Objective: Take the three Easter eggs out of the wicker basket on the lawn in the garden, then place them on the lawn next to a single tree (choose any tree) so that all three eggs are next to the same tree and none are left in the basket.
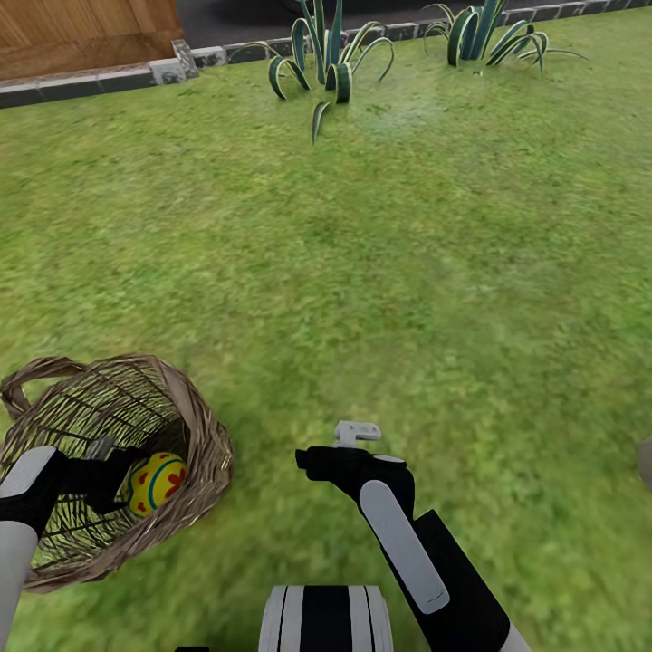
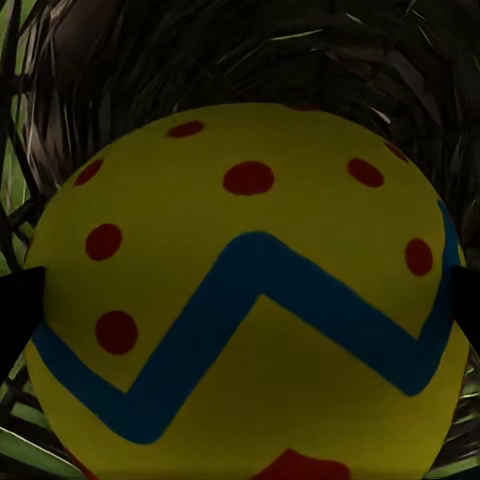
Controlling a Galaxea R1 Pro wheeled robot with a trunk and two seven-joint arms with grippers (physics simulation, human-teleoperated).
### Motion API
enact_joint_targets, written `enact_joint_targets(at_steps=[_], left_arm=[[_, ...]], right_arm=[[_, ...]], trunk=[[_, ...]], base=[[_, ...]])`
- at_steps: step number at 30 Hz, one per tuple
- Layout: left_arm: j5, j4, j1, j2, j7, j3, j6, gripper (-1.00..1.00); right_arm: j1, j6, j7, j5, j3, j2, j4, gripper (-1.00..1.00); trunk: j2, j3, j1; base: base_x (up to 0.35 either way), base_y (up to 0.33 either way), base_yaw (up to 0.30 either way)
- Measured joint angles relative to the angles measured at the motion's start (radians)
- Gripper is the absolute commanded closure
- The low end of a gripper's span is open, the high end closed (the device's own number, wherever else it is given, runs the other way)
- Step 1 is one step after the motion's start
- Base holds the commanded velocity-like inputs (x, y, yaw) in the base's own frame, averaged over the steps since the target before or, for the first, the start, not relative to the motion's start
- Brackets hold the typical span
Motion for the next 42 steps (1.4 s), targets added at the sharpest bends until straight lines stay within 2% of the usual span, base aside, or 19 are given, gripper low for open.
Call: enact_joint_targets(at_steps=[3,8,19,42], left_arm=[[0.000,-0.001,0.000,0.000,-0.002,0.000,0.004,1.00],[0.001,-0.003,0.000,0.000,-0.003,0.000,0.005,1.00],[0.001,-0.003,0.000,0.000,-0.003,0.000,0.005,1.00],[0.007,0.000,0.000,0.000,-0.002,0.000,0.022,1.00]], right_arm=[[0.000,0.000,0.000,0.000,0.000,0.000,0.000,-1.00],[0.000,0.000,0.000,0.000,0.000,0.000,0.000,-1.00],[0.000,0.000,-0.003,0.000,0.000,0.000,0.000,-1.00],[0.000,0.000,-0.003,0.000,0.000,0.000,0.000,-1.00]], trunk=[[0.000,0.000,0.000],[0.001,0.019,-0.002],[0.001,0.019,-0.002],[0.007,0.108,-0.013]], base=[[0.000,0.000,0.000],[0.000,0.000,0.000],[0.000,0.000,0.000],[0.000,0.000,0.000]])
